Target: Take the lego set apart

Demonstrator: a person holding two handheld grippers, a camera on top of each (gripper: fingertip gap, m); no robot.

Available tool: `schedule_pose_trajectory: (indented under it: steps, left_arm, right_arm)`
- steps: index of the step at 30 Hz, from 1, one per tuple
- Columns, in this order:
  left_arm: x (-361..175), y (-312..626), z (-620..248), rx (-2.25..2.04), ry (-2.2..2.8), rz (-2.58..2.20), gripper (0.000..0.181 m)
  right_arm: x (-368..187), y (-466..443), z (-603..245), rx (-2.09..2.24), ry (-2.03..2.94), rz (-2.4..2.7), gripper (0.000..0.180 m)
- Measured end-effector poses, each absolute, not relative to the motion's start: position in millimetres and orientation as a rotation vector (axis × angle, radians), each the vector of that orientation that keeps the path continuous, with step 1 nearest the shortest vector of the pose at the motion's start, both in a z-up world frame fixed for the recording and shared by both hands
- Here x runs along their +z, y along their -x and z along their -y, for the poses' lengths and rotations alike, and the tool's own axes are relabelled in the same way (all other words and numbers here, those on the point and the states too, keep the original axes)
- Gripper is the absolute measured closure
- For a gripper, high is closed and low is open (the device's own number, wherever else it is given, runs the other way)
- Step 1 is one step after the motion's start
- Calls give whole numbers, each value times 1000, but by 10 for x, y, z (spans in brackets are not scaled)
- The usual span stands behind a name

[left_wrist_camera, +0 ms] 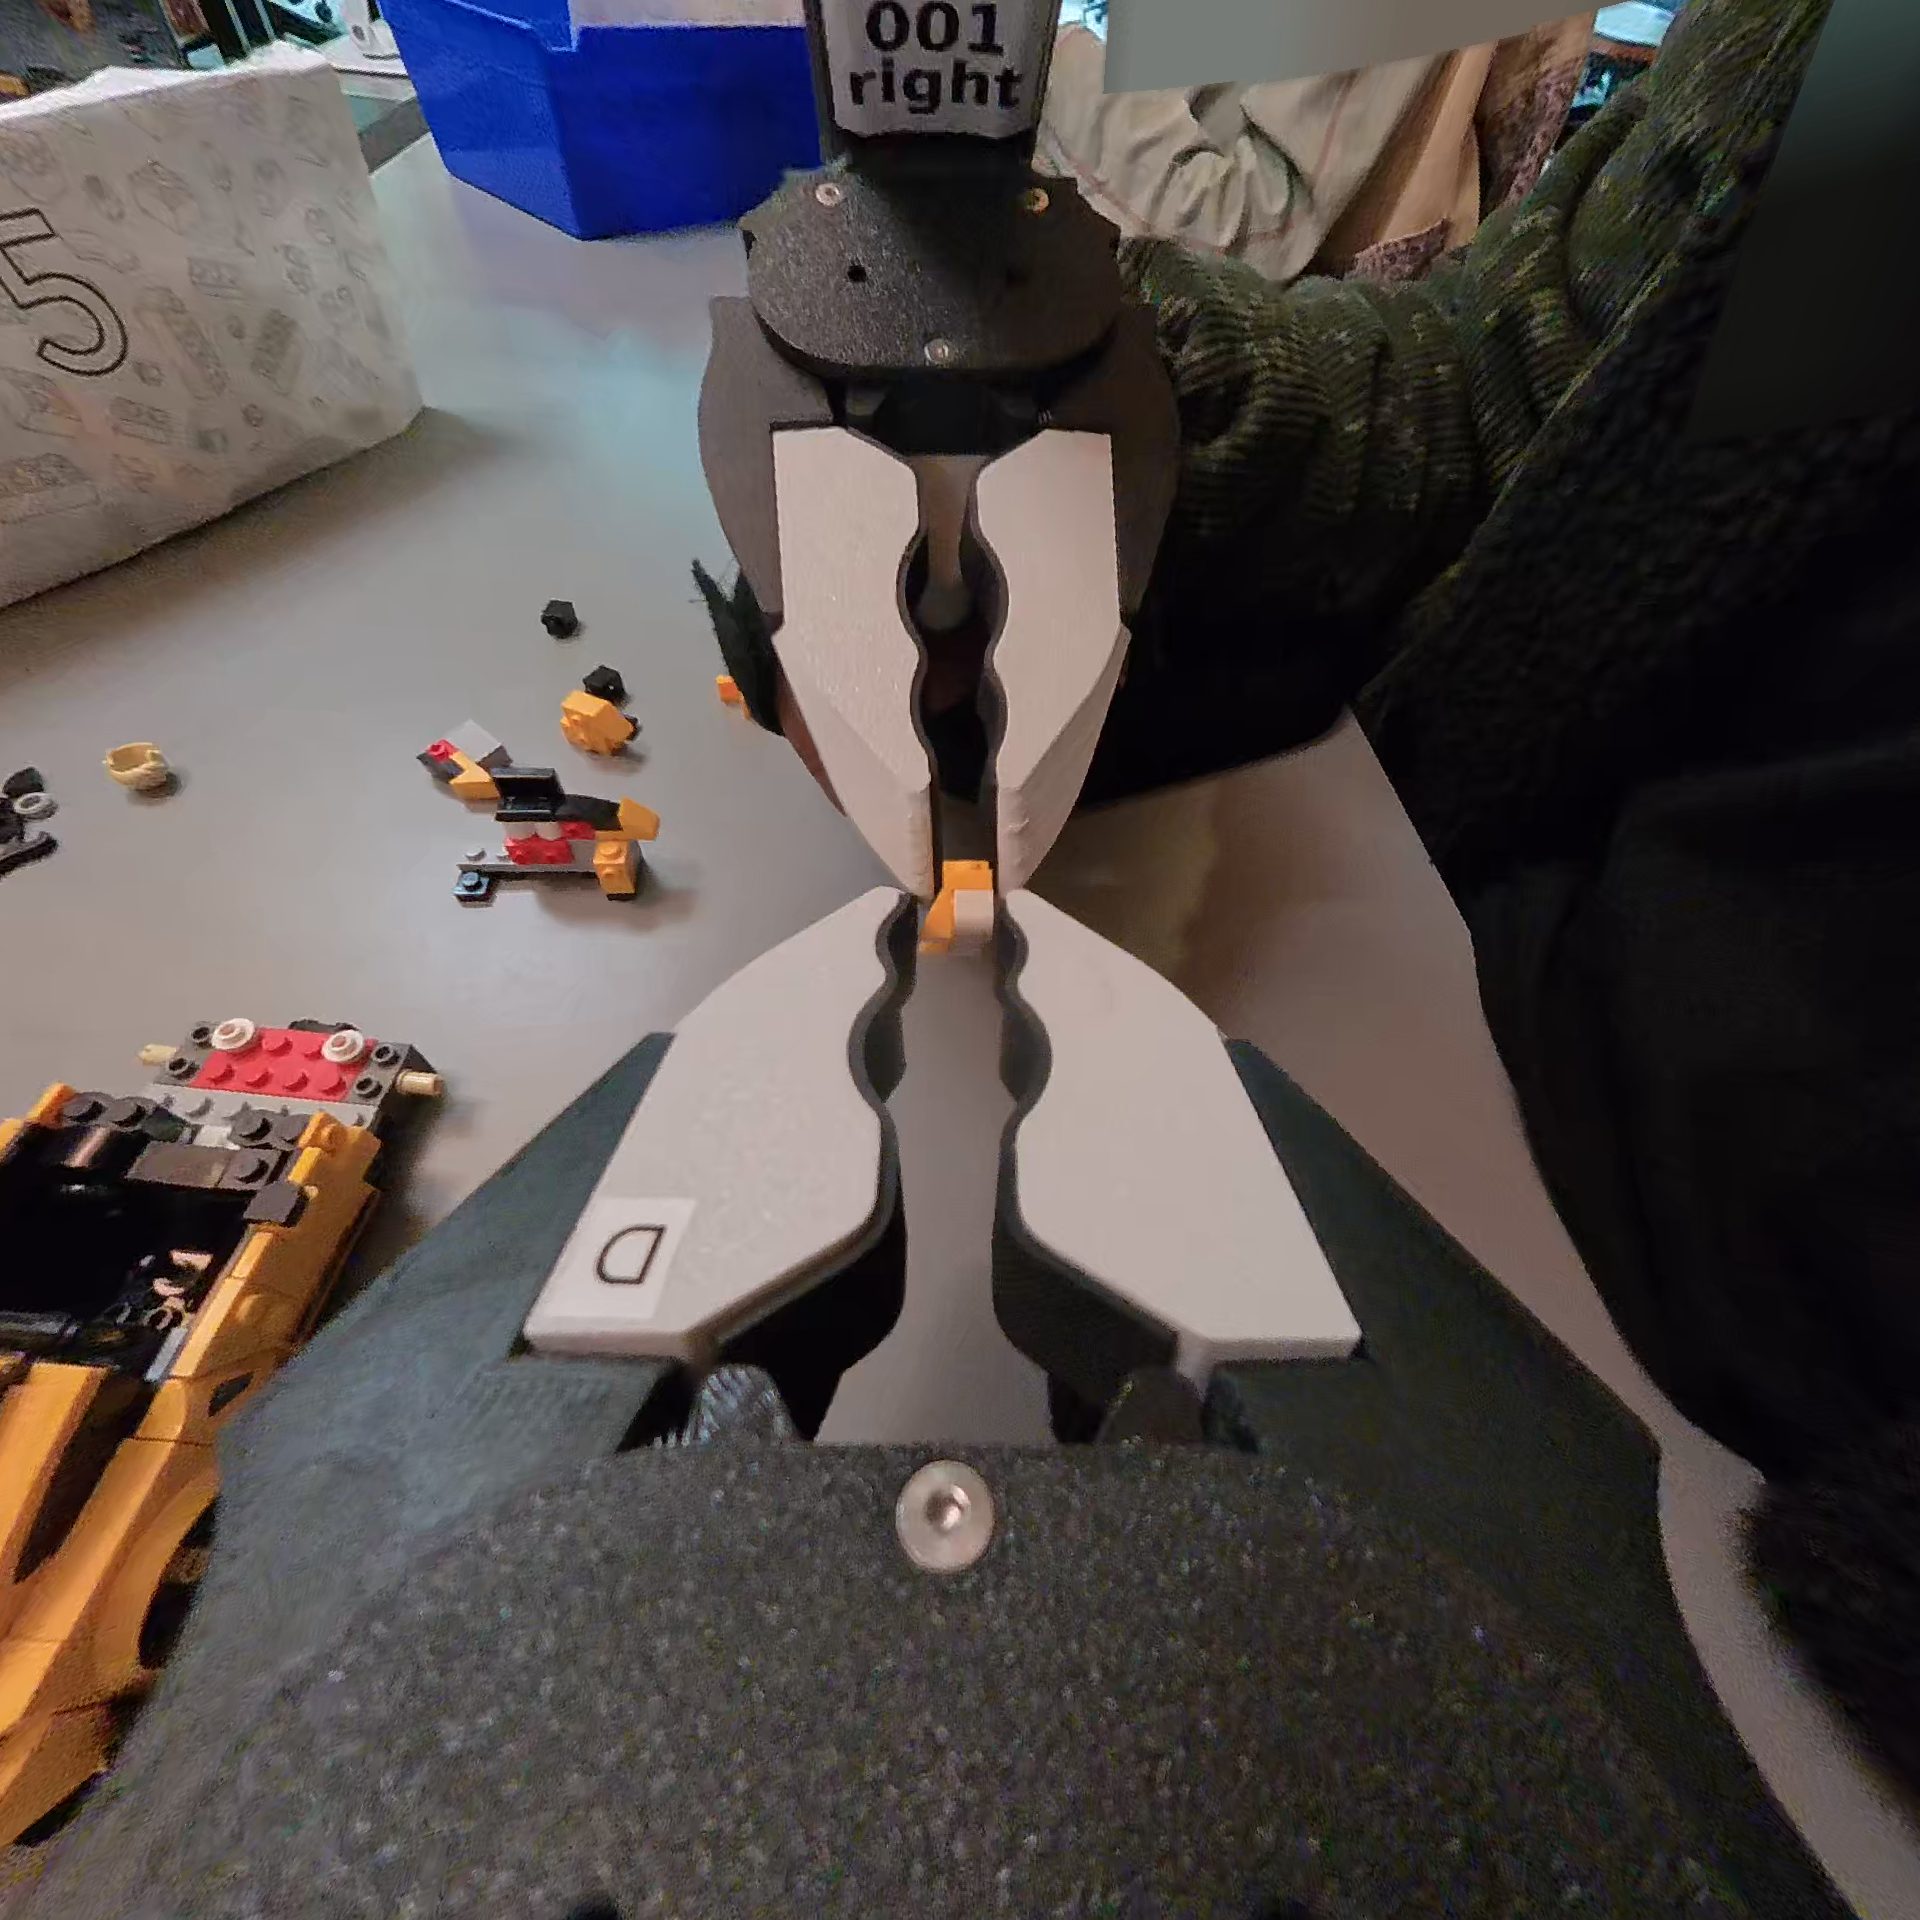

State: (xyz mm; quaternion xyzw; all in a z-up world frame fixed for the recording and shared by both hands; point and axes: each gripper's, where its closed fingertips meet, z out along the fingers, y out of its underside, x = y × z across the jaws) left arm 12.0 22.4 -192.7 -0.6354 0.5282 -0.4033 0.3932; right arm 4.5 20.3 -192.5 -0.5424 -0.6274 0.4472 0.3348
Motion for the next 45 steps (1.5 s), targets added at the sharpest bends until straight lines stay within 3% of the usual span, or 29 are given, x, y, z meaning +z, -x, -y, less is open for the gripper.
schedule_pose_trajectory:
  steps: [13, 25, 30, 37, 45]
  left_arm:
    - [-1865, -6, -299, -1034, 1656, -1304, 168]
    - [-2464, 3, -194, -821, 1823, -1561, 168]
    - [-2395, 1, -196, -877, 1809, -1526, 154]
    - [-1917, -62, -218, -1086, 1638, -1330, 156]
    - [-1949, -124, -184, -1058, 1629, -1353, 159]
  right_arm:
    - [-1709, -127, -361, 1187, 1364, 1503, 172]
    - [-1824, -106, -333, 1190, 1408, 1542, 172]
    - [-1845, -96, -321, 1192, 1412, 1550, 172]
    - [-1896, -52, -256, 1189, 1404, 1585, 172]
    - [-1931, 3, -176, 1196, 1386, 1622, 172]
